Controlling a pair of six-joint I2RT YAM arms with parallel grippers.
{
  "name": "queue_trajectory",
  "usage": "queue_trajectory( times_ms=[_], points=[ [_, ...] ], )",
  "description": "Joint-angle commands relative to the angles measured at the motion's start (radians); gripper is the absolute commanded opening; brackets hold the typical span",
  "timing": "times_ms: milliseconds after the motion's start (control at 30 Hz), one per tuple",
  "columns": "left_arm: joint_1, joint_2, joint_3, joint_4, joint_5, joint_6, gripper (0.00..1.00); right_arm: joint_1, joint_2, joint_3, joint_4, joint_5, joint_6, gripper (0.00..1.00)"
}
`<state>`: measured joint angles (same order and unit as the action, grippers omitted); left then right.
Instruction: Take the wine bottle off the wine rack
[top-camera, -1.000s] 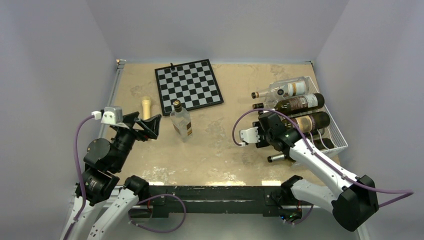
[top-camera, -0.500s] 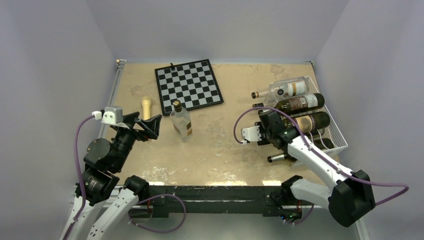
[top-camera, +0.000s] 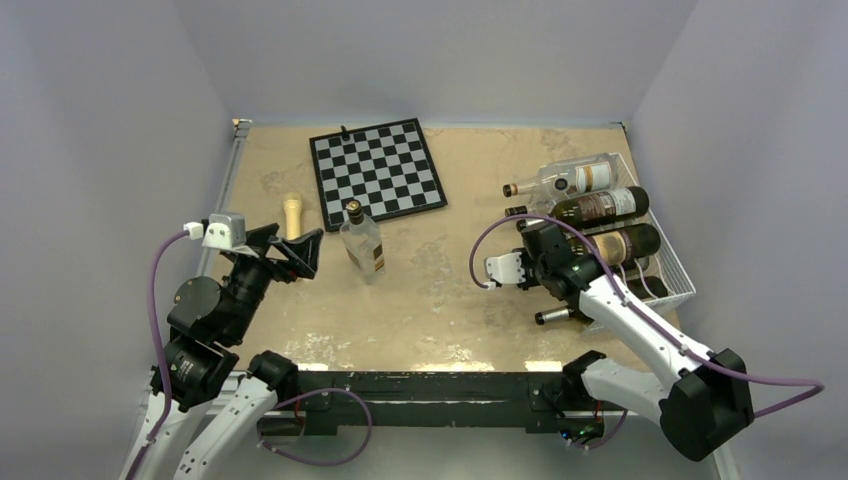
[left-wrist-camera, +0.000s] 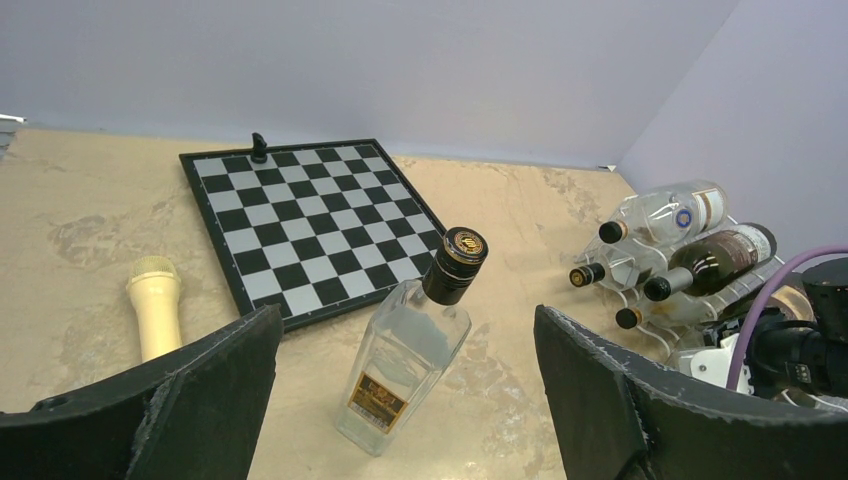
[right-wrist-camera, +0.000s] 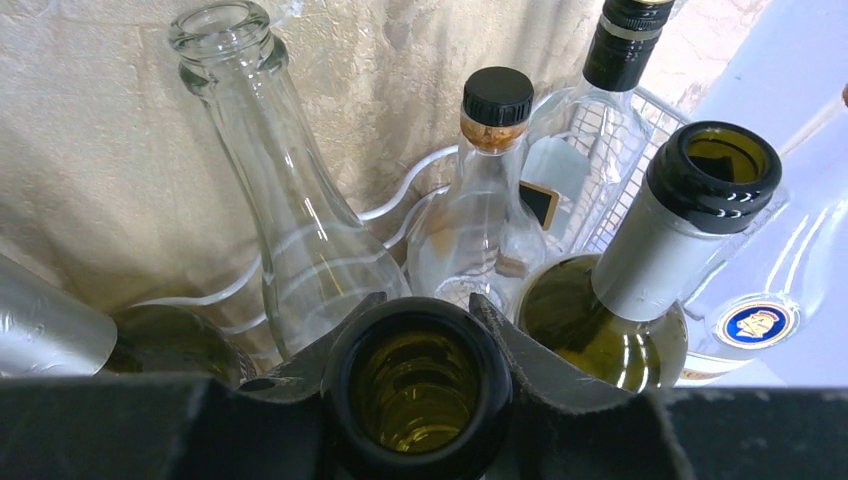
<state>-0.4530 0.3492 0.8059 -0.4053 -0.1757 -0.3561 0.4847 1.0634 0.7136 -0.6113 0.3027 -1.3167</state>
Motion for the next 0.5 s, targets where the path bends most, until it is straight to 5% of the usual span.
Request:
queue_trajectory(
  times_ms=[0, 200, 467],
  points=[
    [-0.004, -0.004, 0.007, 0.034, -0.006, -0.001, 1.00, 0.010, -0.025, 0.053, -0.043, 0.030, 0.006, 0.20],
    [-0.004, -0.007, 0.005, 0.036, -0.006, -0.001, 1.00, 0.045, -0.005, 0.109, -0.117, 0.035, 0.065, 0.01],
    [-0.004, 0.003, 0.005, 0.036, -0.005, -0.002, 1.00, 0.093, -0.054, 0.134, -0.201, 0.019, 0.131, 0.00]
  ],
)
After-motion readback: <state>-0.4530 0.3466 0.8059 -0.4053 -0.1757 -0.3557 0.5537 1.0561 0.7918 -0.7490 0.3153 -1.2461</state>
